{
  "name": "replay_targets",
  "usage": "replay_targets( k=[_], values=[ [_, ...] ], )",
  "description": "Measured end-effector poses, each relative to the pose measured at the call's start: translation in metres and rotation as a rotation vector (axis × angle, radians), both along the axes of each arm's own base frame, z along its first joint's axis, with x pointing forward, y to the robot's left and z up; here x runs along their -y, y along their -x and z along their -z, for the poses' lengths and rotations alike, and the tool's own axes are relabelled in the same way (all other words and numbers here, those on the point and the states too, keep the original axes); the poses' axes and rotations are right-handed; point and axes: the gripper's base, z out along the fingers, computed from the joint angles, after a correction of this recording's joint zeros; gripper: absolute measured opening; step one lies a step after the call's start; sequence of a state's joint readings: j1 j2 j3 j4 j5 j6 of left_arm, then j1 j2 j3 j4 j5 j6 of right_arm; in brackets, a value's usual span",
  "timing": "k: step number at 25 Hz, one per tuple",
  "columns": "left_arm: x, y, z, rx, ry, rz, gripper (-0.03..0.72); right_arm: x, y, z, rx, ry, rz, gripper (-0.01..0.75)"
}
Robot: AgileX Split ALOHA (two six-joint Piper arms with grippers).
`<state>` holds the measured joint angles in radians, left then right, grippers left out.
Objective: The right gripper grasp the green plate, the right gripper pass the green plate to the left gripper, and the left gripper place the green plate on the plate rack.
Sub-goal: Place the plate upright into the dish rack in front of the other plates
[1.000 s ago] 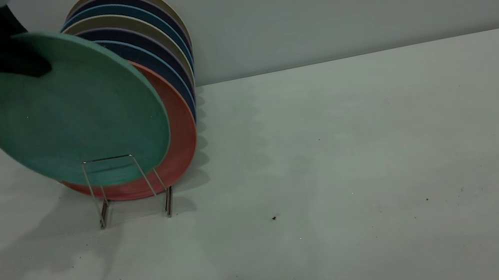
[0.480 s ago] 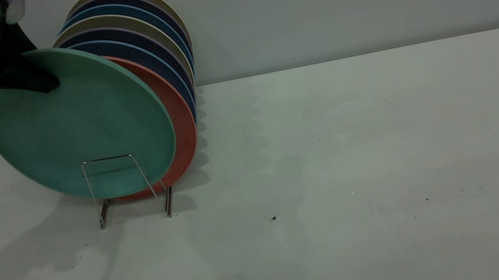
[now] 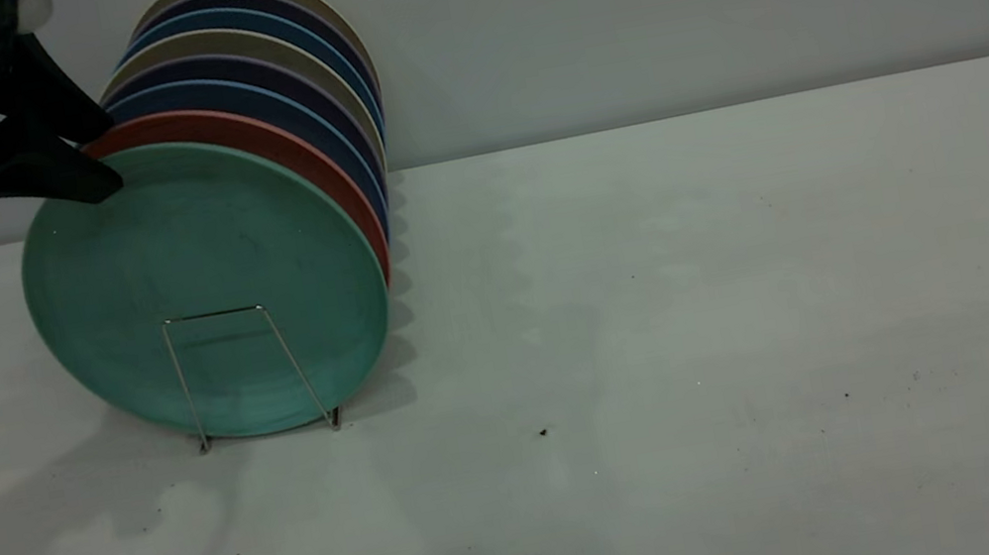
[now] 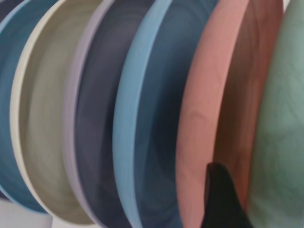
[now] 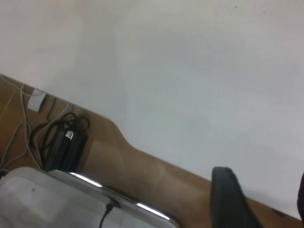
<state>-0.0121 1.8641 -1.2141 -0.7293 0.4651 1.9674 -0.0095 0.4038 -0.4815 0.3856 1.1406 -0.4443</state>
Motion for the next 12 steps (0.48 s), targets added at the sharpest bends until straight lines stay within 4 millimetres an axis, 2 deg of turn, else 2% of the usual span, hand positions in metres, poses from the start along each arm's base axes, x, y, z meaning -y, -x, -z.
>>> replay_targets(
  k=[5,8,12],
  values=[
    [0.0,0.002,-0.007,-0.006,0.024,-0.038,0.472,0.001,0.0,0.0,-0.003,0.011,0.001,0.371],
    [0.001,0.006,-0.021,0.001,0.049,-0.065,0.472,0.001,0.0,0.001,-0.003,0.012,0.001,0.371],
    [0.003,0.019,-0.05,0.016,0.095,-0.085,0.473,0.002,0.0,0.001,-0.008,0.024,0.013,0.371]
  ],
)
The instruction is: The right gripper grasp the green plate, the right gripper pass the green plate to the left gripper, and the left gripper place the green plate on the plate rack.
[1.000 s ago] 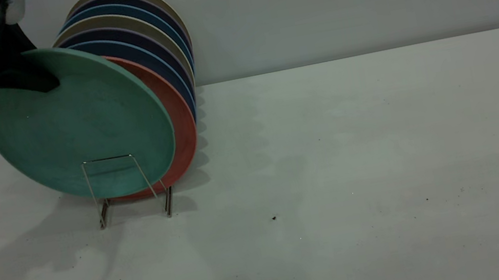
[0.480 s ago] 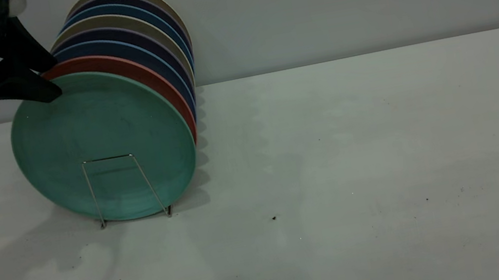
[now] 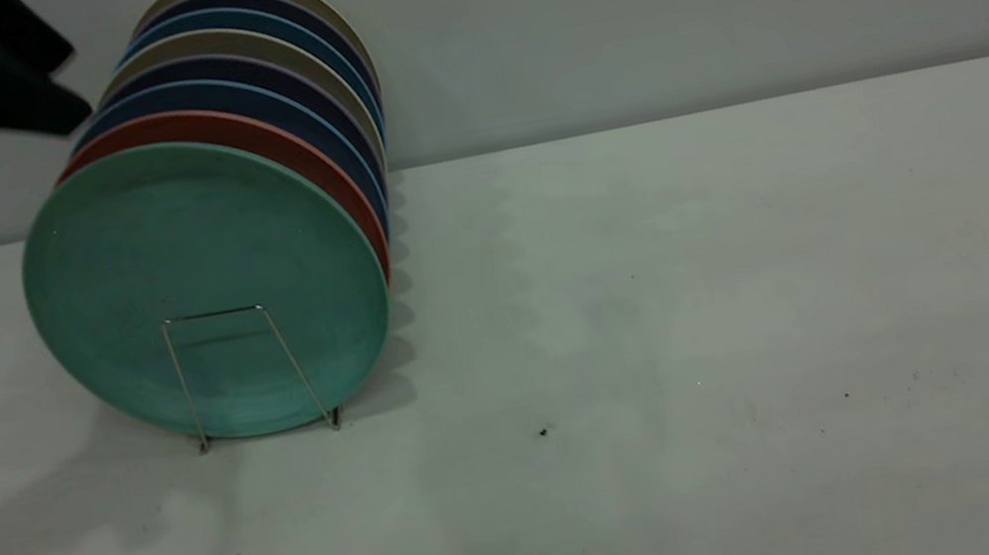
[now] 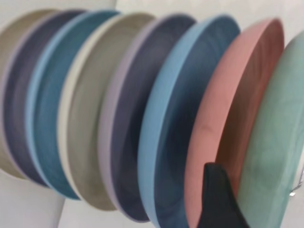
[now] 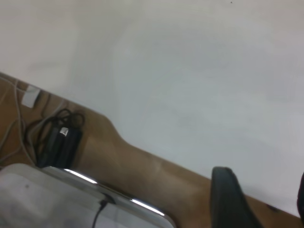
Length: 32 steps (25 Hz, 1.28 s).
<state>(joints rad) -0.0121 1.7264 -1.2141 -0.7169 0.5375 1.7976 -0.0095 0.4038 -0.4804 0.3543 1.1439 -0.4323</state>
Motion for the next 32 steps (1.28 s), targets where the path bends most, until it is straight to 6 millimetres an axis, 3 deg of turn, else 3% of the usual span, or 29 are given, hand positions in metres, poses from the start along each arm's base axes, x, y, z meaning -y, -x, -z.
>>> replay_targets(
  k=[4,10,16,20,23,32],
  values=[
    [0.002,0.024,-0.046,0.041,0.07,-0.044,0.473,0.01,-0.001,0.002,-0.028,0.043,0.131,0.364],
    [0.002,0.085,-0.121,0.071,0.233,-0.212,0.473,0.021,-0.002,0.005,-0.044,0.093,0.284,0.364],
    [-0.008,0.151,-0.149,-0.114,0.256,-0.448,0.473,0.023,-0.002,0.006,-0.049,0.102,0.299,0.364],
    [-0.016,0.189,-0.15,-0.285,0.226,-0.633,0.473,0.023,-0.002,0.006,-0.049,0.102,0.3,0.364],
    [-0.02,0.208,-0.139,-0.337,0.238,-0.755,0.473,0.023,-0.002,0.006,-0.048,0.102,0.3,0.363],
    [-0.026,0.265,-0.056,-0.517,0.216,-0.961,0.473,0.023,0.025,-0.001,0.145,0.077,0.293,0.363]
  ],
)
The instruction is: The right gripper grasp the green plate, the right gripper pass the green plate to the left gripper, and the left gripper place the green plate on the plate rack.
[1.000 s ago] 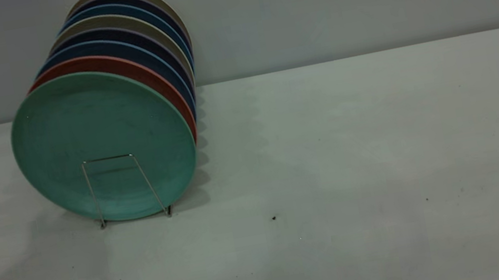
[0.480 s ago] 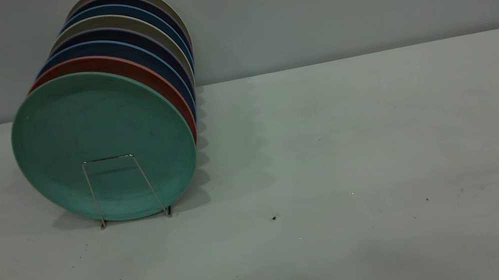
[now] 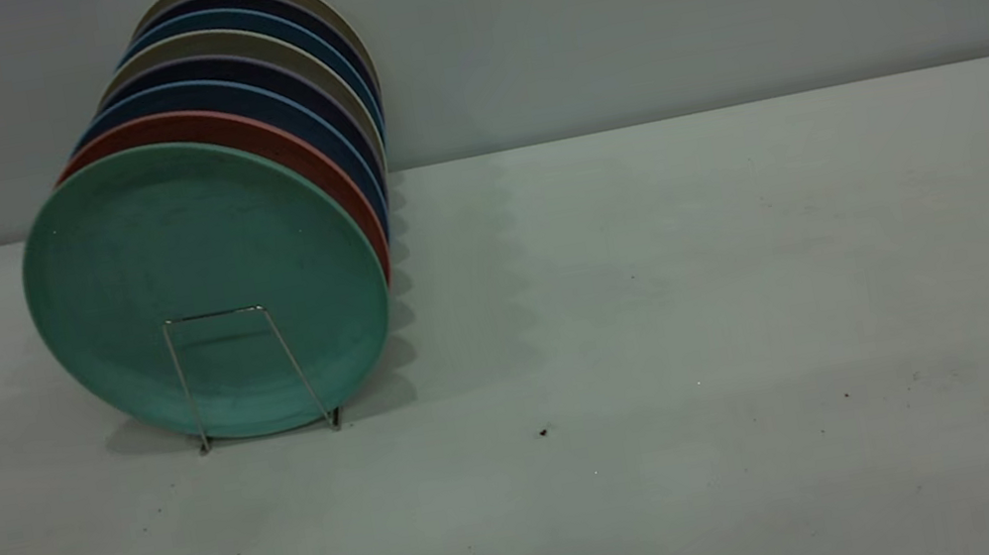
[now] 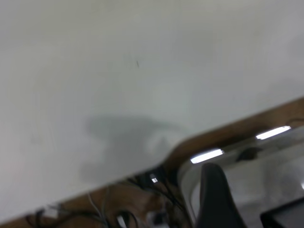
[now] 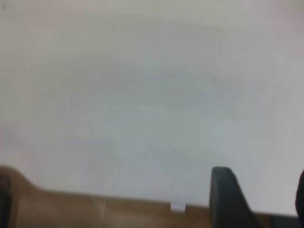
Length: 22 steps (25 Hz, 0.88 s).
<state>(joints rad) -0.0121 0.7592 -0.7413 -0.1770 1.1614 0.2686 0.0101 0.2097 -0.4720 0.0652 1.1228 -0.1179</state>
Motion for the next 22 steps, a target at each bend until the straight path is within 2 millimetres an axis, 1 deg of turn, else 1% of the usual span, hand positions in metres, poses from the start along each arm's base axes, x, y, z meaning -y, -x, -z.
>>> replay_targets(
  k=[4,6,9,11,17,22],
  values=[
    [-0.002,0.025,0.027,-0.003,-0.015,-0.028,0.473,0.0,0.019,-0.002,0.133,-0.003,0.002,0.363],
    [-0.003,0.038,0.034,0.027,-0.024,-0.03,0.473,0.0,0.029,-0.002,0.198,-0.004,0.002,0.363],
    [-0.004,0.055,0.043,0.097,-0.026,-0.034,0.473,0.0,0.032,-0.001,0.217,-0.005,0.003,0.363],
    [-0.005,0.065,0.044,0.16,-0.025,-0.041,0.473,0.0,0.032,-0.001,0.217,-0.008,0.003,0.363],
    [-0.006,0.093,0.041,0.368,-0.015,-0.083,0.473,0.0,0.033,-0.001,0.217,-0.011,0.002,0.363],
    [-0.007,0.111,0.041,0.493,-0.001,-0.095,0.473,0.0,0.033,-0.001,0.217,-0.011,0.002,0.363]
  ],
)
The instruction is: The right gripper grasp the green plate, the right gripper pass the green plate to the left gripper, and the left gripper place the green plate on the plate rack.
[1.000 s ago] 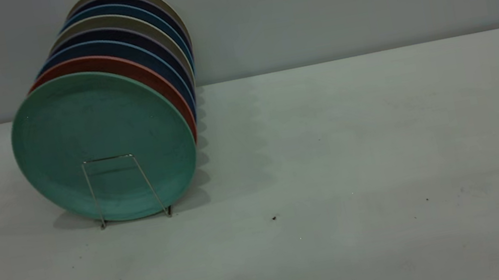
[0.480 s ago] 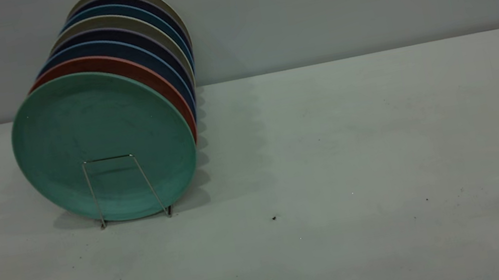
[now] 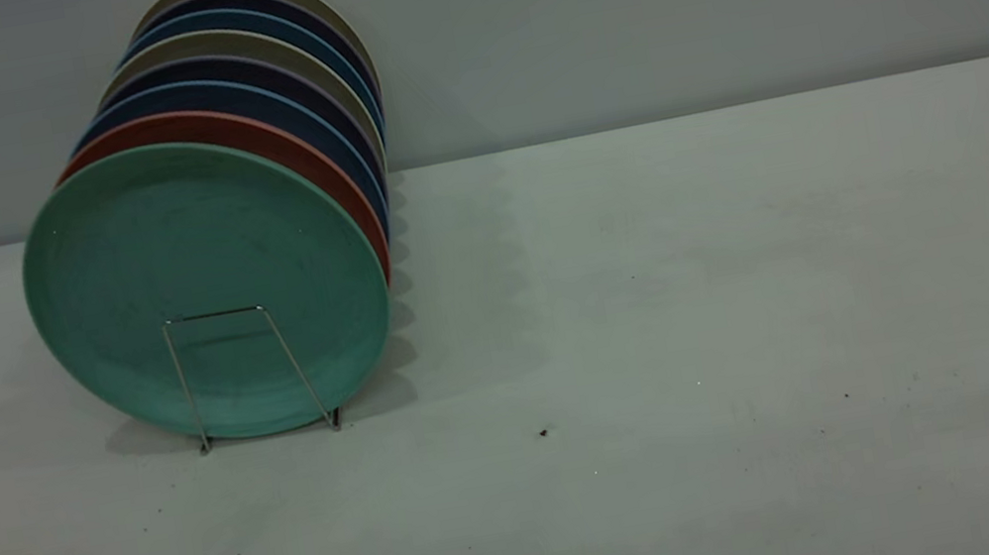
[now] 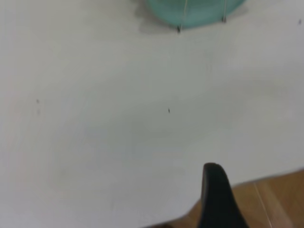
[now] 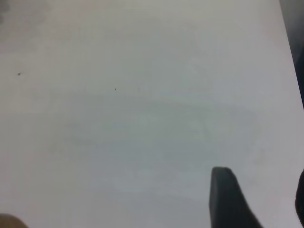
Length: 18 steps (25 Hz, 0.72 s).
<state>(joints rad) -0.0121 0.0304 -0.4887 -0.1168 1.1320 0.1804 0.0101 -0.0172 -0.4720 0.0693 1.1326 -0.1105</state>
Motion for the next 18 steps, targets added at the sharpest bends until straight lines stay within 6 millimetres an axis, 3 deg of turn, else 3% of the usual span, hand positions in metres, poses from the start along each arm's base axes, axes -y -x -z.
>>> replay_targets(
  k=[18],
  values=[
    [-0.0001,0.0074,0.0012,0.045,0.003,-0.002,0.473,-0.0003,0.0003,0.0,0.0,-0.007,-0.043,0.363]
  ],
)
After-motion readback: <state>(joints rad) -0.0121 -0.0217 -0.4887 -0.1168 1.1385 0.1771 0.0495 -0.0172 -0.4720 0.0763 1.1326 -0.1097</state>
